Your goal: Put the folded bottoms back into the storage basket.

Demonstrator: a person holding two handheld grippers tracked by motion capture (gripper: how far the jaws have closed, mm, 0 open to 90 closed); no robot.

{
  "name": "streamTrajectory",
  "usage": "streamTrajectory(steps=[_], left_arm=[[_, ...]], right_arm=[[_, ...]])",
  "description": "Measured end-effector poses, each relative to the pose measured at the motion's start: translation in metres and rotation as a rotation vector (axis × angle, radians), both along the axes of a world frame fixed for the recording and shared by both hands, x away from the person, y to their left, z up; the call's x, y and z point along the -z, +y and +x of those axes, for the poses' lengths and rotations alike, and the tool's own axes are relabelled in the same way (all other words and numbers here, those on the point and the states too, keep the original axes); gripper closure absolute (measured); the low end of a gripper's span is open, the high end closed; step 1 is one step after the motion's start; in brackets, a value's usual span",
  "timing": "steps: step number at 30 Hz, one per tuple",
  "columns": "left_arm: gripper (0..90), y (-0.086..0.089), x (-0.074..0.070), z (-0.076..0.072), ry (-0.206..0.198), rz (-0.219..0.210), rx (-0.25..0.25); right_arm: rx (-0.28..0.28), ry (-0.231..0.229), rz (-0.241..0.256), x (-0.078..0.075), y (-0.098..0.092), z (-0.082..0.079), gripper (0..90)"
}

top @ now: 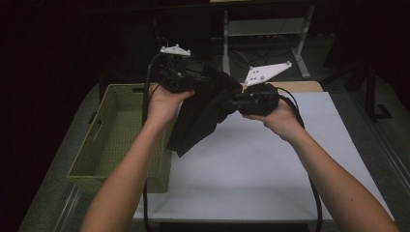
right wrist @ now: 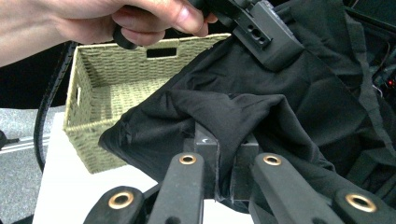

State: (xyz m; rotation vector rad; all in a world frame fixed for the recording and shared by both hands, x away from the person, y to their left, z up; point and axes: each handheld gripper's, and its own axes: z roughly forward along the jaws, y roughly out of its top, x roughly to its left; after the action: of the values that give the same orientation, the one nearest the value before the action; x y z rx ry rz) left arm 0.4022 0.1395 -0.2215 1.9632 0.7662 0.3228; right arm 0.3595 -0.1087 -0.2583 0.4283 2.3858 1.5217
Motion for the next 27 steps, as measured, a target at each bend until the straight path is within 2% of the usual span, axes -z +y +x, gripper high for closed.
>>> streamTrajectory(steps=[5,11,18,27], left_arm=[[81.9,0.021,-0.003,-0.001,-0.009,0.003,-0.026],[81.9,0.048,-0.009,-0.001,-0.021,-0.014,-0.056],[81.9,0.077,-0.014,-0.005,-0.039,-0.009,-0.089],[81.9,0.115,-0.011,-0.007,-0.064,0.017,-0.146]], right_arm=[[-0.022,-0.003,0.003,-0.006,0.019,0.004,84.3],[-0.05,-0.005,0.001,-0.013,0.042,0.008,84.2],[-0.086,-0.013,-0.001,-0.023,0.071,0.009,84.2],[-0.124,-0.013,-0.006,-0.024,0.108,0.011,84.2]])
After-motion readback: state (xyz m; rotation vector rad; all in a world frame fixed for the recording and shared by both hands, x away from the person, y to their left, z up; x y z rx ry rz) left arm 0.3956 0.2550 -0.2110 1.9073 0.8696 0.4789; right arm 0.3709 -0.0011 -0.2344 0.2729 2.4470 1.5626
